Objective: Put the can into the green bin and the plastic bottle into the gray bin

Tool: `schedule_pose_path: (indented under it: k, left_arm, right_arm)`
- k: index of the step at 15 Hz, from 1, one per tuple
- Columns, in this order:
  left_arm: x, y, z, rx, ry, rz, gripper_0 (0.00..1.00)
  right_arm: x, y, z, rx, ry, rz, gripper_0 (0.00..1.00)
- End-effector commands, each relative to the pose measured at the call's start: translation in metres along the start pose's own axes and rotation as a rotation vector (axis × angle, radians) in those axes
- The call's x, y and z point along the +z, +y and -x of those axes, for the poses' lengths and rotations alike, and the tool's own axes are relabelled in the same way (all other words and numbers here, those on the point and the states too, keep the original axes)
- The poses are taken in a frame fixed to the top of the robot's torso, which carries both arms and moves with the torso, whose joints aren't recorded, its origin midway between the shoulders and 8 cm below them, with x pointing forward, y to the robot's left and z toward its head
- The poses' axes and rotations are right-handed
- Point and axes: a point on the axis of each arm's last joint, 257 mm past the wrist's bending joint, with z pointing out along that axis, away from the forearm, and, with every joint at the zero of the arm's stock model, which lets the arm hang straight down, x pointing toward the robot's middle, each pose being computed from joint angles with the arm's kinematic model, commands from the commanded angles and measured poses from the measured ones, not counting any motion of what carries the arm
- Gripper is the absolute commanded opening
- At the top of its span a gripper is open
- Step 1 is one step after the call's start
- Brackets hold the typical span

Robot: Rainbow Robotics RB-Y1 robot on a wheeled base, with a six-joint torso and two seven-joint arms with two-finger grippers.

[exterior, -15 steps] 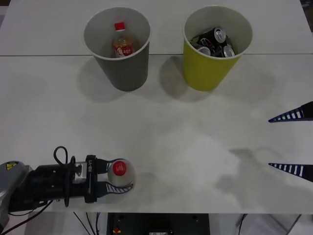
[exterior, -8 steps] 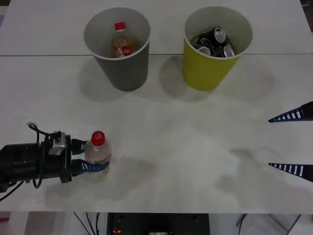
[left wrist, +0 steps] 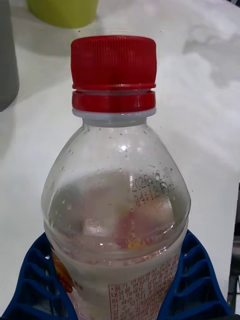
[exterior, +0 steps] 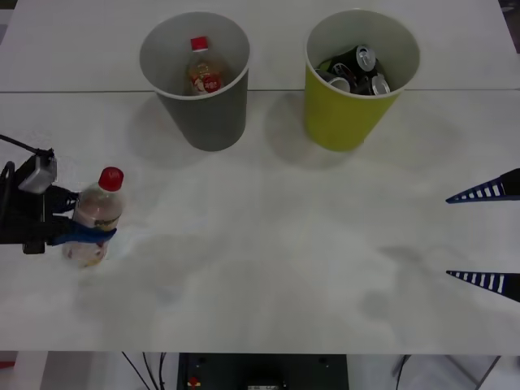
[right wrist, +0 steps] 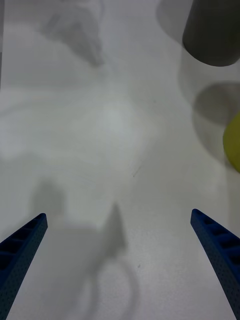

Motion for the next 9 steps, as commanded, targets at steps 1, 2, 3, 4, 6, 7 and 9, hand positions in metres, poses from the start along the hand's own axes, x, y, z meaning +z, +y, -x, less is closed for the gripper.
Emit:
schedule_pose_path:
  k: [1, 2, 3, 4, 6, 7, 9]
  left_arm:
    - [-0.036, 0.017, 0.007, -0.047, 0.125, 0.029, 0.00]
    - [-0.044, 0.020, 0.011, -0.059, 0.150, 0.038, 0.00]
    - [-0.055, 0.022, 0.018, -0.077, 0.183, 0.048, 0.00]
    - [-0.062, 0.025, 0.023, -0.090, 0.204, 0.062, 0.00]
    - [-0.076, 0.031, 0.045, -0.133, 0.229, 0.080, 0.00]
    - [-0.080, 0.033, 0.055, -0.135, 0.242, 0.082, 0.00]
    - [-0.088, 0.042, 0.075, -0.079, 0.305, 0.125, 0.00]
  right_arm:
    - [0.000, 0.000, 0.000, 0.000, 0.000, 0.000, 1.00]
    - [0.000, 0.000, 0.000, 0.000, 0.000, 0.000, 1.00]
    - [0.000, 0.000, 0.000, 0.000, 0.000, 0.000, 1.00]
    - [0.000, 0.000, 0.000, 0.000, 0.000, 0.000, 1.00]
    - [0.000, 0.000, 0.000, 0.000, 0.000, 0.000, 1.00]
    - [0.000, 0.000, 0.000, 0.000, 0.000, 0.000, 1.00]
    - [0.000, 0.000, 0.000, 0.000, 0.000, 0.000, 1.00]
